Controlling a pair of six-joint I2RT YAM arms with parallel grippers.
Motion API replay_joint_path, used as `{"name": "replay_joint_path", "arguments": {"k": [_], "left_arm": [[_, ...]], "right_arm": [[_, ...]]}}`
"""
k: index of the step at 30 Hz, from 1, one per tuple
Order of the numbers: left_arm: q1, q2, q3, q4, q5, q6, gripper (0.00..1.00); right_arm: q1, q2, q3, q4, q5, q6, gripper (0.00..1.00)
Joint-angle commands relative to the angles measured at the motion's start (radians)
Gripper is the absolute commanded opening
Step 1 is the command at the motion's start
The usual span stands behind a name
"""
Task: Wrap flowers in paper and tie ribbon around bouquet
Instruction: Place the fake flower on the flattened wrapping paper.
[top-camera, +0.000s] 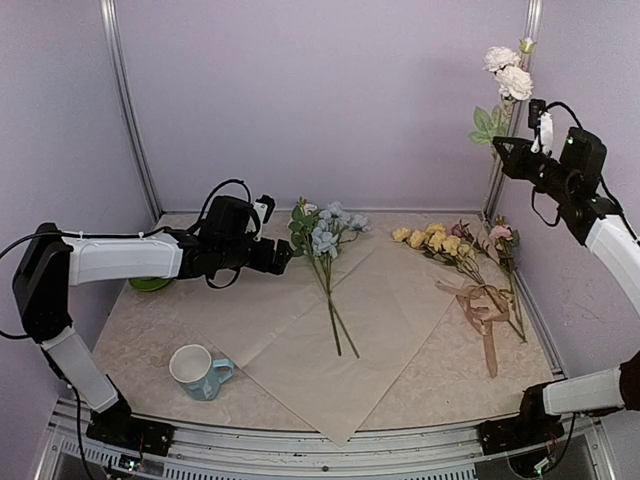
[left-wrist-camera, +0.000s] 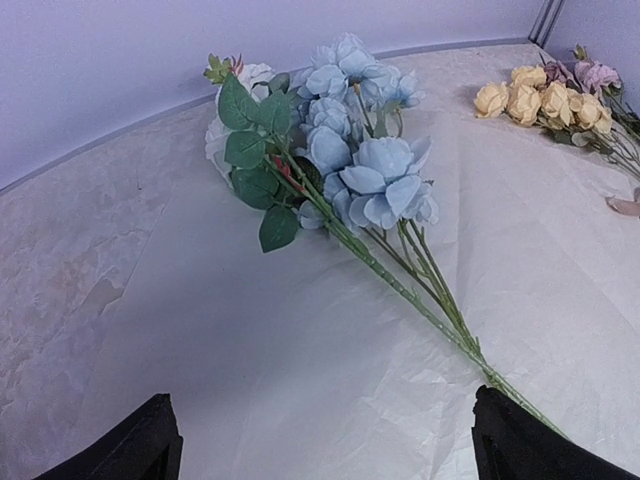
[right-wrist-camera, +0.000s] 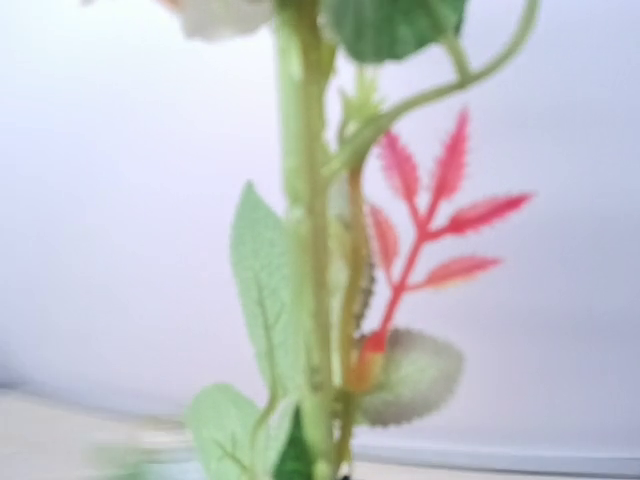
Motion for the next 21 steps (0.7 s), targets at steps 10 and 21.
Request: {"name": "replay_joint_path", "arguments": {"k": [10,21], "left_arm": [[-0.011,-0.065,0.016,-0.006,-0.015,0.001,0.99],[-0.001,-0.081,-0.021,0.003,-0.018,0.0,0.99]], "right_arm": [[0.505,0.524,0.22,-0.028,-0.266,0.465,0.0],[0.52,0.998,0.538,-0.183,-0.177,0.362,0.0]]}}
